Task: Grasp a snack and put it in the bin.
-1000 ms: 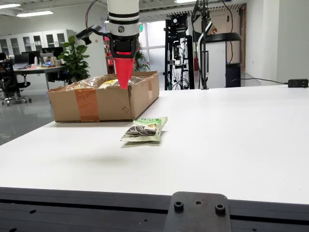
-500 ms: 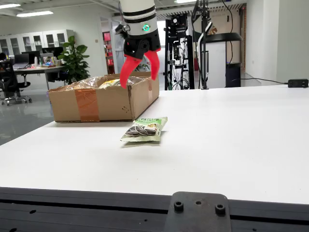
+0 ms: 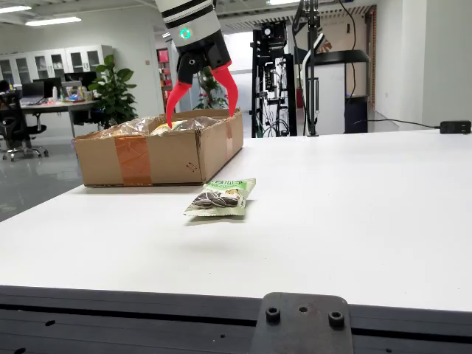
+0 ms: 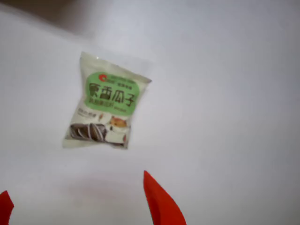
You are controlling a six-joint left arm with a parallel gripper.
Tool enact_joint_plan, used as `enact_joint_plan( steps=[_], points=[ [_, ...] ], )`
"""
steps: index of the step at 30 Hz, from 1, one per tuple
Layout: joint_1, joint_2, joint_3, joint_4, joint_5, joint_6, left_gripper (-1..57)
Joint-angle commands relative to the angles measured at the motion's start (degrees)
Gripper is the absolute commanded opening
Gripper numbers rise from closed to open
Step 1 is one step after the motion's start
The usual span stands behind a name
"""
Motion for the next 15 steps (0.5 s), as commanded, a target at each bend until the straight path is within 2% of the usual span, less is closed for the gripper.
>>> enact_joint_plan(
  steps=[1,15],
  points=[
    [0.8,0.8,2.3,-1.1,-3.4,4.6,53.0],
    [1.8,8.8,1.9,-2.9,-13.7,14.7,53.4]
  ],
)
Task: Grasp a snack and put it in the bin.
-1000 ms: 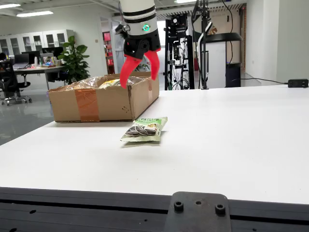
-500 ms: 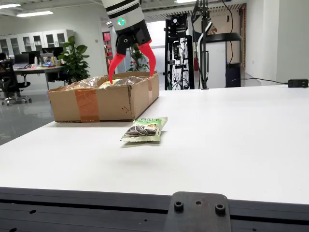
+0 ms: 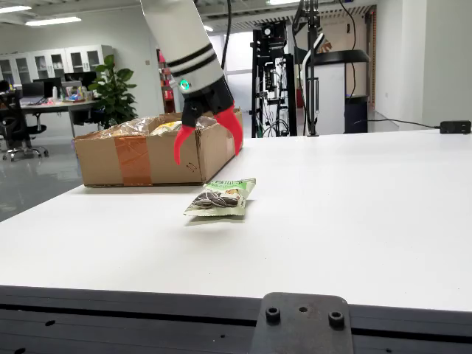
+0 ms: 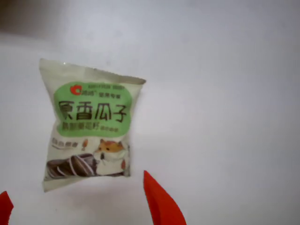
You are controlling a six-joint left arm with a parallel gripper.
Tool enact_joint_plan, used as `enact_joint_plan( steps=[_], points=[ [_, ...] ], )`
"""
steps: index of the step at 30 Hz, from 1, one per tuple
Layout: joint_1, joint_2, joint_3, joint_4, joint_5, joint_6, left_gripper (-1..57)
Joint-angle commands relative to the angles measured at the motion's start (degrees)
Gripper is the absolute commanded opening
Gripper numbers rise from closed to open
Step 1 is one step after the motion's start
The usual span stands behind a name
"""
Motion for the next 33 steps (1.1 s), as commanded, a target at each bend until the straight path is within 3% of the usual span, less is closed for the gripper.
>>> enact_joint_plan(
  steps=[1,16,33],
  points=[
    [0.3,2.1,-1.8,0.1,-1.8,1.6,53.5],
    [1.8,10.1,-7.0,0.2,-4.7,5.3,53.9],
    [3.3,11.9,-6.3,0.3,-6.5,6.5,53.8]
  ],
)
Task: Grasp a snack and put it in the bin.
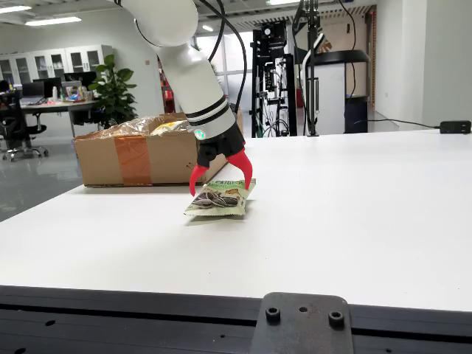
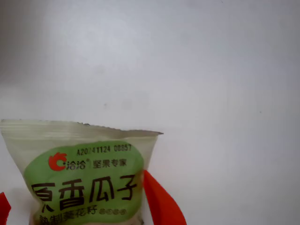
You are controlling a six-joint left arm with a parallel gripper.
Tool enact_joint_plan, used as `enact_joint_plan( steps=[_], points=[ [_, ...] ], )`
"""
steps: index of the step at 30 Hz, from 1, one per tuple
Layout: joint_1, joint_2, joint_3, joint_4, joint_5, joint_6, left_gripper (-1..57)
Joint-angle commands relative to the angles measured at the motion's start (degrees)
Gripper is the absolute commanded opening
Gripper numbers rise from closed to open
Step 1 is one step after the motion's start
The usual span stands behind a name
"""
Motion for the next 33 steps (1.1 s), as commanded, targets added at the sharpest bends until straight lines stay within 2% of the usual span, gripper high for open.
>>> enact_joint_plan(
  steps=[1,8,12,19,27,33],
  points=[
    [-0.5,0.7,0.1,0.0,-0.5,0.0,53.8],
    [-1.3,1.4,0.4,-0.3,-0.9,0.1,53.3],
    [-1.5,1.5,0.5,-1.0,-1.3,0.0,50.3],
    [-1.4,1.5,0.8,-2.5,-1.4,-0.9,40.1],
    [-0.7,1.2,0.9,-2.6,-0.9,-7.0,28.3],
    [-0.7,0.2,1.2,-2.5,-0.2,-11.0,22.1]
  ],
)
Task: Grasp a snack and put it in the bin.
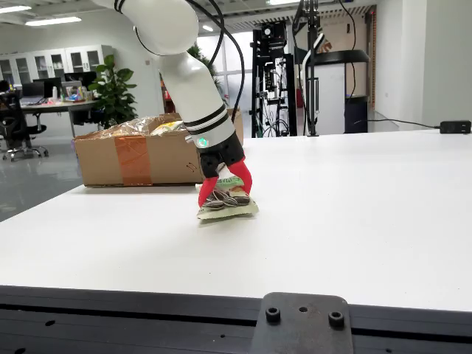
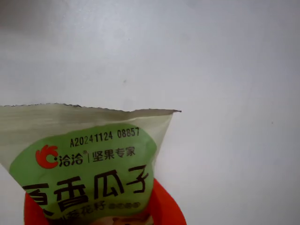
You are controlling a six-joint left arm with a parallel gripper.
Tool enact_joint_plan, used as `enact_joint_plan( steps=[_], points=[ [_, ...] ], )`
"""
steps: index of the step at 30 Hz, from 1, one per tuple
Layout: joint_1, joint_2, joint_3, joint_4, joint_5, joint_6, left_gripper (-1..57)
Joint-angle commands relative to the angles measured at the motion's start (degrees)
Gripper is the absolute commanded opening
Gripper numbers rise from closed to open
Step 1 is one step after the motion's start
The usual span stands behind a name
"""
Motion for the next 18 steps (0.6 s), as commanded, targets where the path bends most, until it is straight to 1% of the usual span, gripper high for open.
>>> enact_joint_plan(
  steps=[1,8,13,18],
  points=[
    [-0.2,-1.1,0.1,0.2,0.7,-2.6,21.3],
    [-0.4,-3.1,0.2,0.4,1.6,-6.2,17.1],
    [-0.6,-4.3,0.1,1.0,2.7,-9.2,15.6],
    [0.3,-7.6,0.0,1.8,2.9,-14.7,14.7]
  ],
)
